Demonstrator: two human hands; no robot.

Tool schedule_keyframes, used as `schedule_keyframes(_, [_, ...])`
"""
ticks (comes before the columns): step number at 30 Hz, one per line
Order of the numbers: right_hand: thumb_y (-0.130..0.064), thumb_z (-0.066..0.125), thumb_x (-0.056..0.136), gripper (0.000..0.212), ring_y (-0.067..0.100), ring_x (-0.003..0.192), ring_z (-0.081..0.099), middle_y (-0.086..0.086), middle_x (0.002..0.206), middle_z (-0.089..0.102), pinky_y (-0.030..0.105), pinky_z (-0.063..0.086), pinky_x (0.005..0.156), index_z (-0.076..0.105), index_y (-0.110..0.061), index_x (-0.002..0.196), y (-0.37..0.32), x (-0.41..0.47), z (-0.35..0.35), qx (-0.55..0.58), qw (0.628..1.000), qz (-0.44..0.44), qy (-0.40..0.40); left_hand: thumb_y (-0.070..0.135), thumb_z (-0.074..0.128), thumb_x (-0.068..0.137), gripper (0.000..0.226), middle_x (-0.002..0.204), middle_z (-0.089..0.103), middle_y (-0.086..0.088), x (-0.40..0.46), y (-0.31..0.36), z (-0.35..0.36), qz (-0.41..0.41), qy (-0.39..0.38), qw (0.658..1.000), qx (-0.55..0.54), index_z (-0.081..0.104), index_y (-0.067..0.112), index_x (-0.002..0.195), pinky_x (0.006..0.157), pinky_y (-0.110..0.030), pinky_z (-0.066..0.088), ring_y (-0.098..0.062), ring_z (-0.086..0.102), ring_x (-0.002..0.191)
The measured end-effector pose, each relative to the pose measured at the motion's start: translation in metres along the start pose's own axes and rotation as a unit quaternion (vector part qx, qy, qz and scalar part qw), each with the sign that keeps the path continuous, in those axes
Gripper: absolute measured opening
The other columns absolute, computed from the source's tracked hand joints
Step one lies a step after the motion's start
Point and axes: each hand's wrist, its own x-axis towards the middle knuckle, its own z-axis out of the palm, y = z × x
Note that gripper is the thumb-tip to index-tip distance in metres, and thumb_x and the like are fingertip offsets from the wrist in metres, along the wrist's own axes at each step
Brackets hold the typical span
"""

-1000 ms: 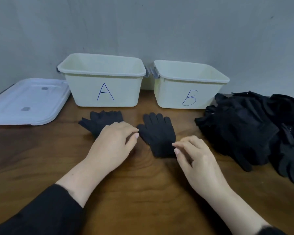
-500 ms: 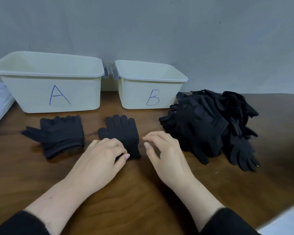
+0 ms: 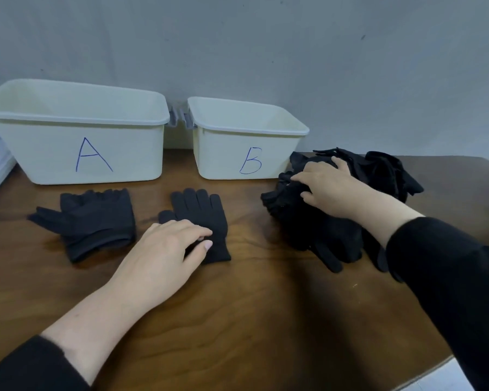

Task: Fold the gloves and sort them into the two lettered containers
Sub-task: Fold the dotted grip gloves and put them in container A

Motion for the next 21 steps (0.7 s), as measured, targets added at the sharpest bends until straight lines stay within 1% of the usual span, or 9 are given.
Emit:
schedule_keyframes(4, [-0.031,0.053,0.099,0.027,0.023,0.118,0.049,-0.006,0.106,0.047,0.043,0.026,0.107,0.067,-0.030,0.123,-0.003,0.001,-0.014,-0.009,1.000,-0.013,0.026,0.044,0.046,0.099,0.036,0.113,0.064,0.020,-0.001,-0.001,-0.004,-0.018,0.004,1.000,-0.018,0.064,0.033,0.128,0.100,-0.029,0.040,0.000,0.054,0.106])
schedule_keyframes(6, [-0.025,0.059,0.094,0.018,0.025,0.107,0.054,-0.002,0.104,0.054,0.039,0.036,0.097,0.070,-0.022,0.108,-0.005,-0.007,-0.030,0.100,0.992,0.005,0.080,0.043,0.046,0.099,0.035,0.116,0.063,0.021,-0.001,-0.001,-0.005,-0.022,0.003,0.999,-0.025,0.063,0.034,0.129,0.099,-0.027,0.039,0.003,0.050,0.104])
schedule_keyframes(8, [-0.020,0.060,0.090,0.011,0.024,0.092,0.056,0.001,0.096,0.061,0.034,0.044,0.082,0.067,-0.016,0.098,-0.010,-0.017,-0.056,0.219,0.966,0.043,0.133,0.043,0.046,0.099,0.035,0.116,0.062,0.021,-0.001,-0.001,-0.006,-0.024,0.010,0.999,-0.032,0.062,0.034,0.128,0.096,-0.023,0.036,0.006,0.046,0.102])
schedule_keyframes(10, [-0.017,0.058,0.089,0.008,0.019,0.074,0.054,-0.001,0.079,0.062,0.028,0.042,0.065,0.066,-0.017,0.091,-0.015,-0.027,-0.083,0.295,0.940,0.068,0.156,0.042,0.047,0.099,0.033,0.114,0.062,0.022,0.000,-0.001,-0.005,-0.027,0.015,0.999,-0.039,0.063,0.034,0.127,0.095,-0.023,0.037,0.006,0.046,0.101])
schedule_keyframes(12, [-0.014,0.056,0.089,0.011,0.013,0.061,0.046,0.004,0.071,0.057,0.023,0.039,0.056,0.067,-0.014,0.089,-0.021,-0.032,-0.103,0.362,0.915,0.067,0.162,0.039,0.049,0.099,0.031,0.110,0.062,0.023,-0.001,-0.002,-0.006,-0.038,0.030,0.997,-0.054,0.065,0.033,0.125,0.096,-0.025,0.043,0.005,0.050,0.099])
schedule_keyframes(14, [-0.009,0.055,0.090,0.013,0.011,0.060,0.048,0.020,0.073,0.057,0.020,0.043,0.058,0.069,-0.009,0.090,-0.029,-0.036,-0.118,0.425,0.890,0.053,0.156,0.032,0.051,0.099,0.029,0.107,0.064,0.023,-0.001,-0.004,-0.010,-0.057,0.066,0.993,-0.074,0.064,0.032,0.125,0.094,-0.025,0.047,0.002,0.057,0.099])
schedule_keyframes(16, [-0.008,0.057,0.092,0.013,0.018,0.069,0.056,0.029,0.087,0.064,0.033,0.049,0.070,0.070,-0.008,0.091,-0.039,-0.037,-0.125,0.473,0.871,0.026,0.132,0.025,0.050,0.098,0.030,0.103,0.066,0.020,0.000,-0.006,-0.017,-0.086,0.108,0.987,-0.078,0.063,0.031,0.125,0.089,-0.022,0.050,-0.001,0.061,0.097])
schedule_keyframes(18, [-0.010,0.061,0.094,0.011,0.022,0.073,0.063,0.026,0.092,0.070,0.043,0.055,0.075,0.071,-0.009,0.092,-0.051,-0.032,-0.127,0.495,0.865,-0.001,0.087,0.021,0.048,0.099,0.029,0.101,0.067,0.017,0.001,-0.011,-0.024,-0.113,0.139,0.981,-0.075,0.063,0.028,0.122,0.086,-0.023,0.051,-0.003,0.062,0.094])
schedule_keyframes(21, [-0.010,0.064,0.095,0.011,0.022,0.072,0.065,0.022,0.086,0.072,0.044,0.057,0.076,0.072,-0.008,0.089,-0.074,-0.019,-0.120,0.495,0.868,-0.024,0.008,0.022,0.045,0.100,0.028,0.102,0.067,0.014,0.000,-0.022,-0.034,-0.144,0.159,0.974,-0.076,0.063,0.027,0.121,0.087,-0.024,0.050,-0.005,0.060,0.095])
